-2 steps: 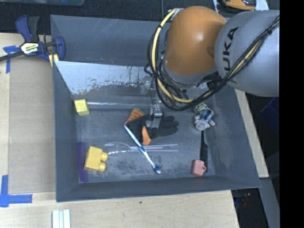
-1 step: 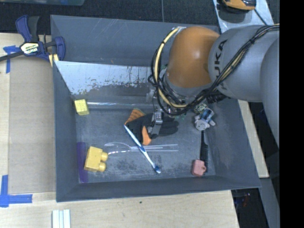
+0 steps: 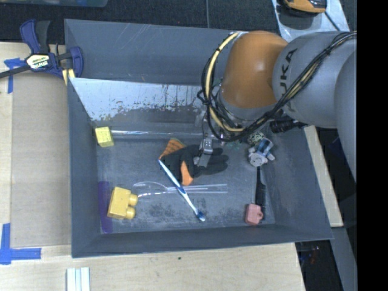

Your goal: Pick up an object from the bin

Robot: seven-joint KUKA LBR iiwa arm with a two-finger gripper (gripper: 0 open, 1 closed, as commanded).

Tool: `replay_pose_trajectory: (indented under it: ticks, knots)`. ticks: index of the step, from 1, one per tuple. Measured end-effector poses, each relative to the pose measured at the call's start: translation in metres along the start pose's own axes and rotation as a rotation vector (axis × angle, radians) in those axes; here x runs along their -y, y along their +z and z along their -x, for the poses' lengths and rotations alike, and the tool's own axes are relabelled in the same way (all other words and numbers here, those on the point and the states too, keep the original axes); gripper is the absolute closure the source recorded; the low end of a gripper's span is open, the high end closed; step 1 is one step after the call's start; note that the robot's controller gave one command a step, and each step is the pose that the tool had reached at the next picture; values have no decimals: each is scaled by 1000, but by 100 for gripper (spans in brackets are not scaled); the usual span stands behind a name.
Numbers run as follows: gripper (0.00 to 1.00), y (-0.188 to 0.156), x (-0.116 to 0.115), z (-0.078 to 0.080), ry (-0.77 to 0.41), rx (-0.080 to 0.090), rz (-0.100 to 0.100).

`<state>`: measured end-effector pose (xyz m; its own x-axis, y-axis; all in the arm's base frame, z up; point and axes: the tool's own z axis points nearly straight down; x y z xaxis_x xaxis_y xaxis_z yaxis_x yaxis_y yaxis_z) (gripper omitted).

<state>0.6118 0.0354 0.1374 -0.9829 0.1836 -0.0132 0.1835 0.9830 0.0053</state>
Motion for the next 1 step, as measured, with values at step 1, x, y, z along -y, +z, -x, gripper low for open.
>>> replay_pose_trajectory:
  ticks: [1]
  knots:
    - [0, 11, 11, 9, 251, -2, -3]
